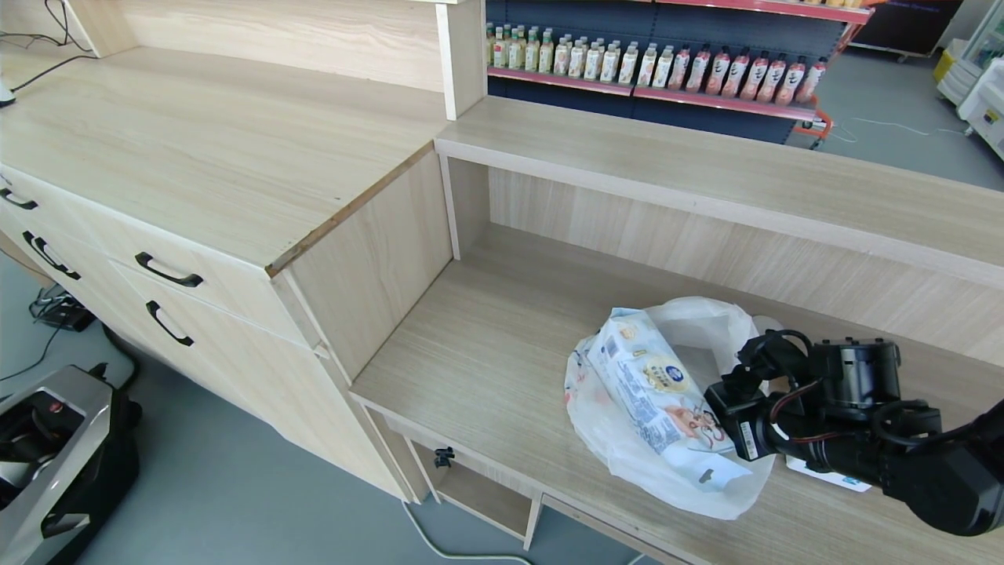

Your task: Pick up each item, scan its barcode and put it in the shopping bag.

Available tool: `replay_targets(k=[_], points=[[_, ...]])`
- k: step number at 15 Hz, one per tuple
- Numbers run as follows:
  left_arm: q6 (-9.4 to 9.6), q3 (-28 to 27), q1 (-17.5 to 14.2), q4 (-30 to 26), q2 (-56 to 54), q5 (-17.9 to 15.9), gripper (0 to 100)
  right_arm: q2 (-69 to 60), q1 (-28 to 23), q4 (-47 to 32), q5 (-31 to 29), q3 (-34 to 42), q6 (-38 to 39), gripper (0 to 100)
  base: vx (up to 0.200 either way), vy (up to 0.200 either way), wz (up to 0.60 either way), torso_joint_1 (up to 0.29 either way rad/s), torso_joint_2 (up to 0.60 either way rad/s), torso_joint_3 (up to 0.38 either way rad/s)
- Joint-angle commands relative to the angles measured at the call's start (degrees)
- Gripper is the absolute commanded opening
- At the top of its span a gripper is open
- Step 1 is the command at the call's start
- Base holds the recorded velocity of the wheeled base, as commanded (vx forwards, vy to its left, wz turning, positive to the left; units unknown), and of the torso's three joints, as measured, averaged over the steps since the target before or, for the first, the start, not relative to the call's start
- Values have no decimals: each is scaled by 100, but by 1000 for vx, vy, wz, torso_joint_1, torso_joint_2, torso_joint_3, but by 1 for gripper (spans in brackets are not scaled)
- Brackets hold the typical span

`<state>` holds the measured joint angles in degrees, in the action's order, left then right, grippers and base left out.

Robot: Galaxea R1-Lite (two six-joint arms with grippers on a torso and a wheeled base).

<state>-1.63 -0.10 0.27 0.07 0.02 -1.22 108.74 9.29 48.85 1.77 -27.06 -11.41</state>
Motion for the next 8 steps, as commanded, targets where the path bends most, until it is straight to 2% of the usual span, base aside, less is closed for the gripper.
replay_targets(k=[1, 8], points=[[-4, 1, 0, 1, -2, -1, 100, 68, 3, -7, -1, -27, -2, 0, 0, 0, 0, 0, 0, 0], [-4, 1, 0, 1, -2, -1, 100, 112, 3, 125, 8, -80, -10, 0, 0, 0, 0, 0, 0, 0]])
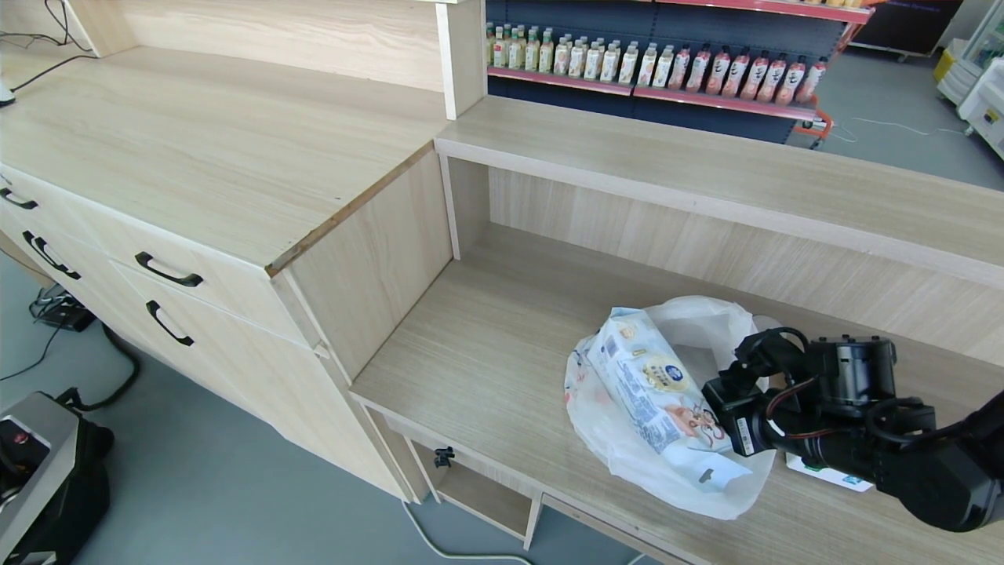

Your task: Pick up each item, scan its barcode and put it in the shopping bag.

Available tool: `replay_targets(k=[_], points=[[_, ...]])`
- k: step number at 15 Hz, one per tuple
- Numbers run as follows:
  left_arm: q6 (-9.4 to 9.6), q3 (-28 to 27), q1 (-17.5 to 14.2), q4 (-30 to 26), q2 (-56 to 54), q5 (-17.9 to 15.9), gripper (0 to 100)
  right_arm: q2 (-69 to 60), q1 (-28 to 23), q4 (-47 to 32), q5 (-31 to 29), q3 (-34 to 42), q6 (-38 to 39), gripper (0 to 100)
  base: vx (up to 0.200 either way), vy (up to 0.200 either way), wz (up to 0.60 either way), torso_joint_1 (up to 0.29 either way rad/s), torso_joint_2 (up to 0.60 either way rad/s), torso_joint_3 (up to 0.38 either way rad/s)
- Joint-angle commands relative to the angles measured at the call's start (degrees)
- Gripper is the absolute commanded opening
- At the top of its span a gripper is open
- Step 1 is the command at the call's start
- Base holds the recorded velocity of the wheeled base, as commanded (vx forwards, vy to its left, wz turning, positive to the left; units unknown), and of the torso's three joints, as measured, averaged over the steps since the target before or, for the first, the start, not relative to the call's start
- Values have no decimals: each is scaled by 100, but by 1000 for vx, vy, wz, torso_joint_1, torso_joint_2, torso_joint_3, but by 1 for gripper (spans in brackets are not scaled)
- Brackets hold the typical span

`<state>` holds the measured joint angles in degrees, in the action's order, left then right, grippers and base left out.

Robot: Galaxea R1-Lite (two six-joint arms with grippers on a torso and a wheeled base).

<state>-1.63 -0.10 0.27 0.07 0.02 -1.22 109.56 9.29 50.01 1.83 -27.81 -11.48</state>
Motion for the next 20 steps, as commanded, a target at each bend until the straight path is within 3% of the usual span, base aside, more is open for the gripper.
replay_targets(k=[1, 8, 9, 16, 20], points=[[-4, 1, 0, 1, -2, -1, 100, 66, 3, 44, 2, -14, -3, 0, 0, 0, 0, 0, 0, 0], [-4, 1, 8, 1, -2, -1, 100, 224, 3, 167, 2, -14, 41, 0, 0, 0, 0, 0, 0, 0], [-4, 1, 0, 1, -2, -1, 100, 242, 3, 220, 2, 3, 41, 100, 0, 0, 0, 0, 0, 0], [-4, 1, 0, 1, -2, -1, 100, -154, 82, 290, 28, -102, 32, 100, 0, 0, 0, 0, 0, 0], [-4, 1, 0, 1, -2, -1, 100, -1147, 363, 211, 221, -744, -73, 100, 0, 0, 0, 0, 0, 0]])
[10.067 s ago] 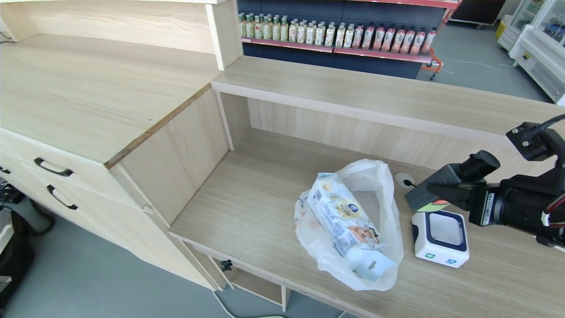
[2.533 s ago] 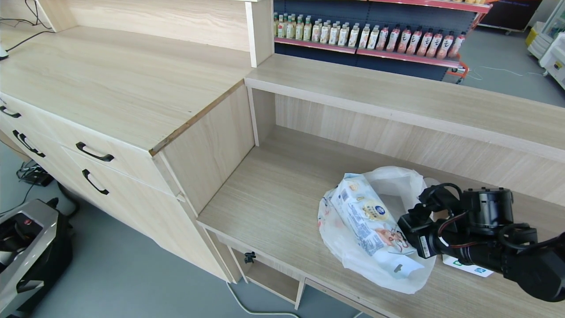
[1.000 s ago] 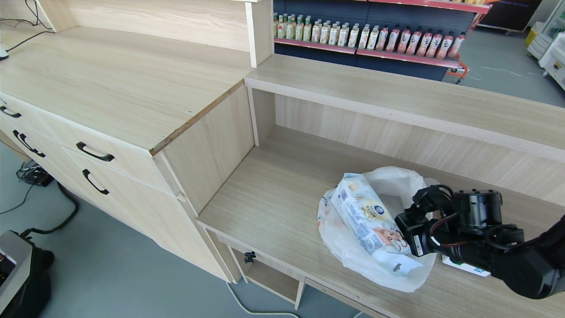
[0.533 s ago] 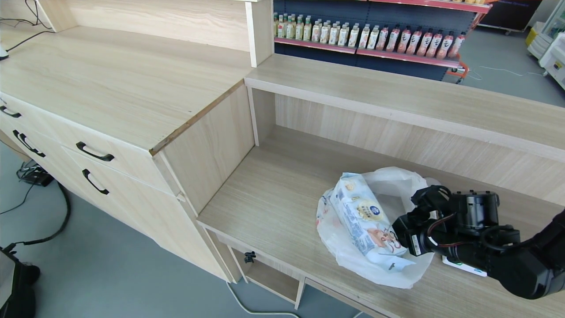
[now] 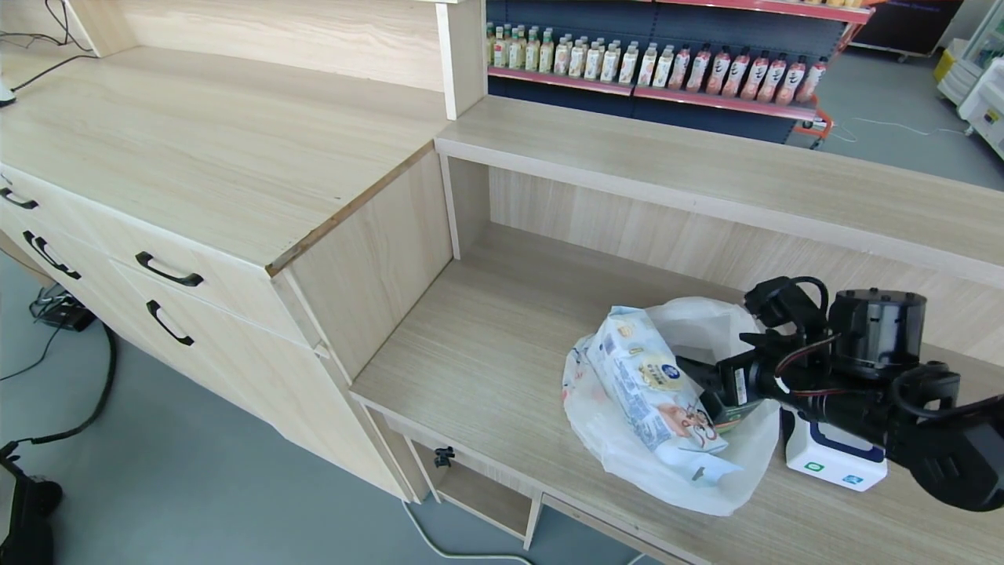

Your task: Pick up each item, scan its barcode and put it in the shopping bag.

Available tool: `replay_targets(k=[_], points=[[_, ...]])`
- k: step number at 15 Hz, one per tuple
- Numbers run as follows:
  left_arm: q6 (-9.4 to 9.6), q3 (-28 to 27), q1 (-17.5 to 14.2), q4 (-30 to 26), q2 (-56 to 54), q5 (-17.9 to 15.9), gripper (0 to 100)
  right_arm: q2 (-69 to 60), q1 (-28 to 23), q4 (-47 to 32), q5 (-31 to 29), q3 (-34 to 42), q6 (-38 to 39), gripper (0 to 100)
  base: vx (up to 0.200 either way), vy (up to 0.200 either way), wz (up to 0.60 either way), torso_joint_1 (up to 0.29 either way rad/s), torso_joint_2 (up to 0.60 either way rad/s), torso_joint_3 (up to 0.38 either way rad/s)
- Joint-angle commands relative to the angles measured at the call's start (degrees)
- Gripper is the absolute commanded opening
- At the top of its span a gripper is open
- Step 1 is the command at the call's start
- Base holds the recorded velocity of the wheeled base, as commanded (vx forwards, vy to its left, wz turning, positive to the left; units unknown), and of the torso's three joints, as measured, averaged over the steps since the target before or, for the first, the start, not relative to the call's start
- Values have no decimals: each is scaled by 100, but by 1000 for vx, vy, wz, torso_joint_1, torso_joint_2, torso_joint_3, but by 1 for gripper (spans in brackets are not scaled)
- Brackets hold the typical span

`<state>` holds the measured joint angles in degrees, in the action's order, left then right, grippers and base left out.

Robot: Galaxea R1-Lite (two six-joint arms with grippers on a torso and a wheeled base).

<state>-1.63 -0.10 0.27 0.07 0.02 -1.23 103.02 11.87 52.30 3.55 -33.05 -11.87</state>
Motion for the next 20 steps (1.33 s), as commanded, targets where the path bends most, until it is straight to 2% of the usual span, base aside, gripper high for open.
replay_targets(k=[1, 6, 9, 14, 15, 16, 18, 20], points=[[-4, 1, 0, 1, -2, 0, 100, -617, 157, -18, 58, -272, -149, 100, 0, 0, 0, 0, 0, 0], [-4, 1, 0, 1, -2, 0, 100, -2172, 386, -501, 392, -518, -1098, 100, 0, 0, 0, 0, 0, 0], [-4, 1, 0, 1, -2, 0, 100, -2867, 386, -774, 384, -483, -1423, 100, 0, 0, -600, -2, 2, 5], [-4, 1, 8, 1, -2, 0, 100, -4027, -317, -1538, 243, -395, -1731, 100, 0, 0, -600, 5, 0, 2], [-4, 1, 0, 1, -2, 0, 100, -4361, -739, -1793, -188, -220, -1616, 100, 0, 0, -600, 2, 2, 2], [-4, 1, 0, 1, -2, 0, 100, -4545, -853, -2066, -513, 9, -1326, 100, 0, 0, -600, 7, 2, -2], [-4, 1, 0, 1, -2, 0, 100, -5222, -1284, -2857, -1163, 747, -342, 100, 0, 0, 0, 0, 0, 0], [-4, 1, 0, 1, -2, 0, 100, -6224, -1820, -3349, -1436, 1591, 265, 100, 0, 0, 0, 0, 0, 0]])
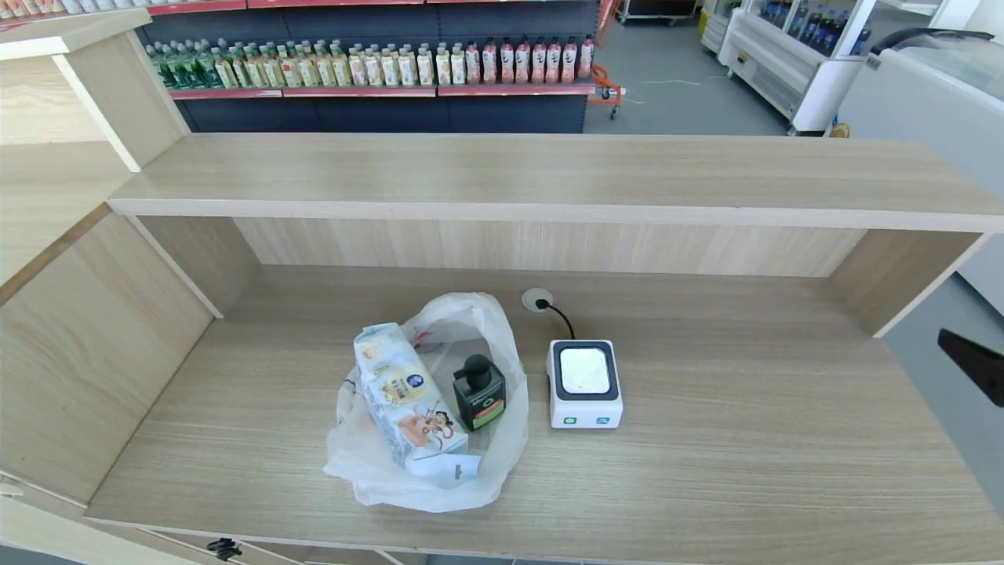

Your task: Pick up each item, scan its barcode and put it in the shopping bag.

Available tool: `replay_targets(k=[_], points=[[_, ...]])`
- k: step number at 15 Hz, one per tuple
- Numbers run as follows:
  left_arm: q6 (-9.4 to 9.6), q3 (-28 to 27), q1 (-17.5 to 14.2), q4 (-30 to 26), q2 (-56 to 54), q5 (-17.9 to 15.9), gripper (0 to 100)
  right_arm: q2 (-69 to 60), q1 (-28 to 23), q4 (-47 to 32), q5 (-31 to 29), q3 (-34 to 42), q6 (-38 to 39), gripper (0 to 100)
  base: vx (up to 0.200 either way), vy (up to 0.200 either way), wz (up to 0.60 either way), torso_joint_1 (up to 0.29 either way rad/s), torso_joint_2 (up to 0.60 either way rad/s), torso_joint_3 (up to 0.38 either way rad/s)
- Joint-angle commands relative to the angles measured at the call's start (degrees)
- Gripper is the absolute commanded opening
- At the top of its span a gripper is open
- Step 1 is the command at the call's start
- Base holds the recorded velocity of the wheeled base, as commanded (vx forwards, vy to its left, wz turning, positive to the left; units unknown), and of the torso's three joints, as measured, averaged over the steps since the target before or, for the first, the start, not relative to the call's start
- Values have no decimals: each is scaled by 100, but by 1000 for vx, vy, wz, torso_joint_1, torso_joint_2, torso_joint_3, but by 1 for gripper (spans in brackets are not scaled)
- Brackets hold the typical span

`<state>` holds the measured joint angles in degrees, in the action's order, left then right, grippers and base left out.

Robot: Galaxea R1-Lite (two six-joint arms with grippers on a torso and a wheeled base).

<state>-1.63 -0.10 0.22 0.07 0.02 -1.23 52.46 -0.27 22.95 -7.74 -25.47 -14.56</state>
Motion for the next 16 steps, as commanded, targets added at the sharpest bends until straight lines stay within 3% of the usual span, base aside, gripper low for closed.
replay_targets(k=[1, 4, 6, 8, 9, 11, 16], points=[[-4, 1, 4, 1, -2, 0, 100, -1660, -791, -415, -281, 1246, 744, 100, 0, 0, 0, 0, 0, 0], [-4, 1, 4, 1, -2, 0, 100, -3409, -922, -749, 133, 2547, 392, 100, 0, 0, 0, 0, 0, 0], [-4, 1, 13, 1, -2, 0, 100, -4569, -773, -1900, 185, 2547, 480, 100, 0, 0, 0, 0, 0, 0], [-4, 1, 4, 1, -2, 0, 100, -4709, -342, -1786, 405, 2547, 911, 100, 0, 0, 0, 0, 0, 0], [-4, 1, 4, 1, -2, 0, 100, -5070, 185, -1891, 475, 2547, 1236, 100, 0, 0, 0, 0, 0, 0], [-4, 1, 4, 1, -2, 0, 100, -5237, 62, -1953, 844, 2547, 1315, 100, 0, 0, 0, 0, 0, 0], [-4, 1, 13, 1, -2, 0, 100, -5246, 62, -1962, 871, 2547, 1394, 100, 0, 0, 0, 0, 0, 0]])
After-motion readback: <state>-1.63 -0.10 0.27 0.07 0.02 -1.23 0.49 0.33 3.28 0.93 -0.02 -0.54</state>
